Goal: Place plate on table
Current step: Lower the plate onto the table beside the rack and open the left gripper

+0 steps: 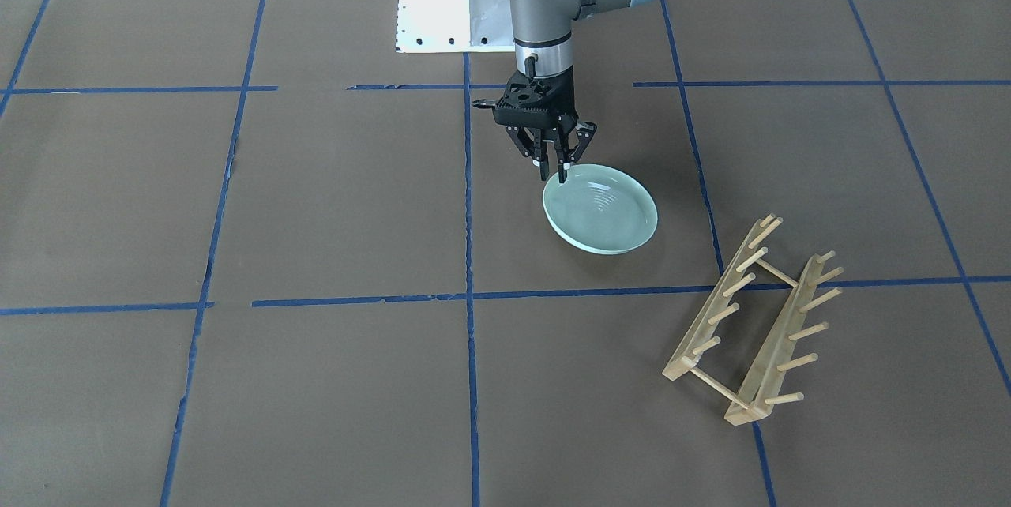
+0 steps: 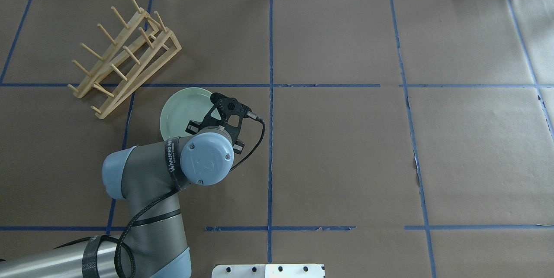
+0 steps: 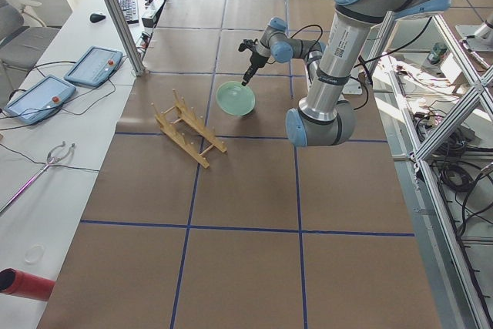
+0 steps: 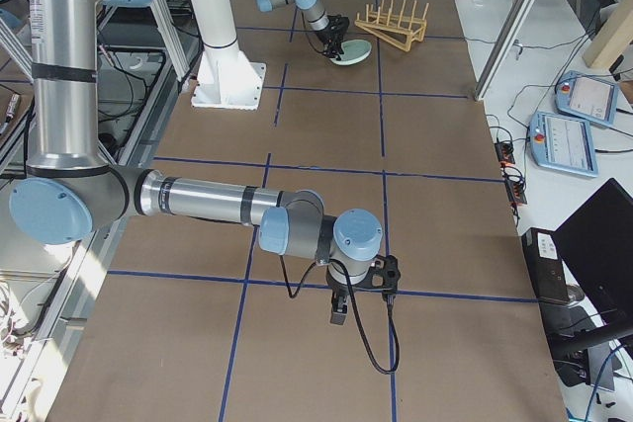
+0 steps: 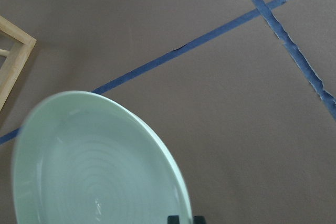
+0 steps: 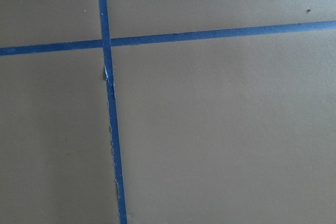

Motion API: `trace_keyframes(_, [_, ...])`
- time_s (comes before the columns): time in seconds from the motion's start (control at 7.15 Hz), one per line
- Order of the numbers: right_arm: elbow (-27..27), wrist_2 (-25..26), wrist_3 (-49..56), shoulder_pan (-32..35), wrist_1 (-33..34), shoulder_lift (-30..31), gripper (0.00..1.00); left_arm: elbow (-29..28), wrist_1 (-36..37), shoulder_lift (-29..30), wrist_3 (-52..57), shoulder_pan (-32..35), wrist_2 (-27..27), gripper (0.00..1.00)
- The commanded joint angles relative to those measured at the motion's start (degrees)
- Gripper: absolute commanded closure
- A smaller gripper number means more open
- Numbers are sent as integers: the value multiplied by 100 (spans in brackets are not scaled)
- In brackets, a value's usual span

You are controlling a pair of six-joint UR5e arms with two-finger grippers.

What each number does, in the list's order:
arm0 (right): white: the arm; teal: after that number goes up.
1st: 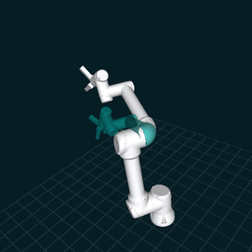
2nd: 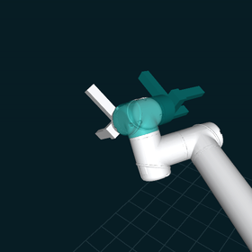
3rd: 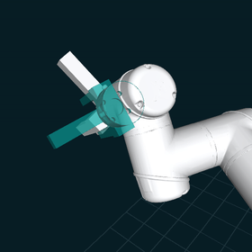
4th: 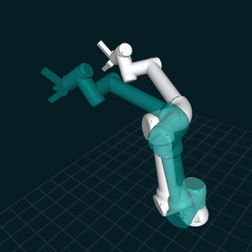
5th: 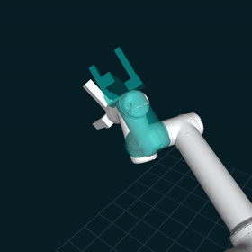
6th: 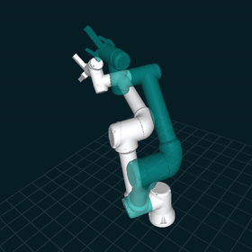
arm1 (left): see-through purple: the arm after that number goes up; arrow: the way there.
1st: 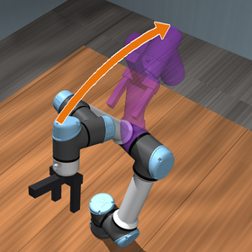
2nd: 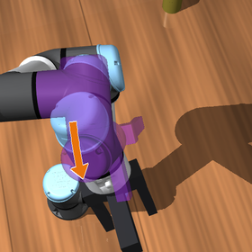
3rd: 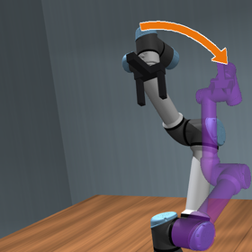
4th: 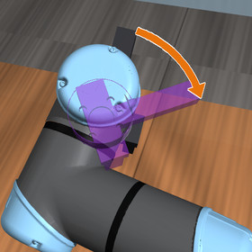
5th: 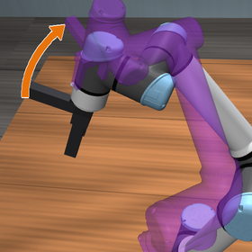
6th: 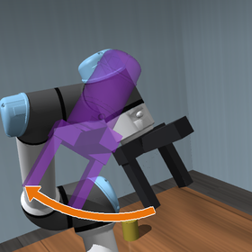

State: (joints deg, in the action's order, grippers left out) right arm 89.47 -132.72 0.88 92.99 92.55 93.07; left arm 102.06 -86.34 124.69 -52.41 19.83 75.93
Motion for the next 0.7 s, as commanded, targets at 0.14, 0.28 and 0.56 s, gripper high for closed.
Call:
trace_keyframes(0.14, [0,0,0,0,0,0,0,207,-101,30,-15,3,53,0])
trace_keyframes(0.28, [0,0,0,0,0,0,0,513,-111,-5,-24,38,71,0])
trace_keyframes(0.56, [0,0,0,0,0,0,0,997,-93,20,-33,562,768,0])
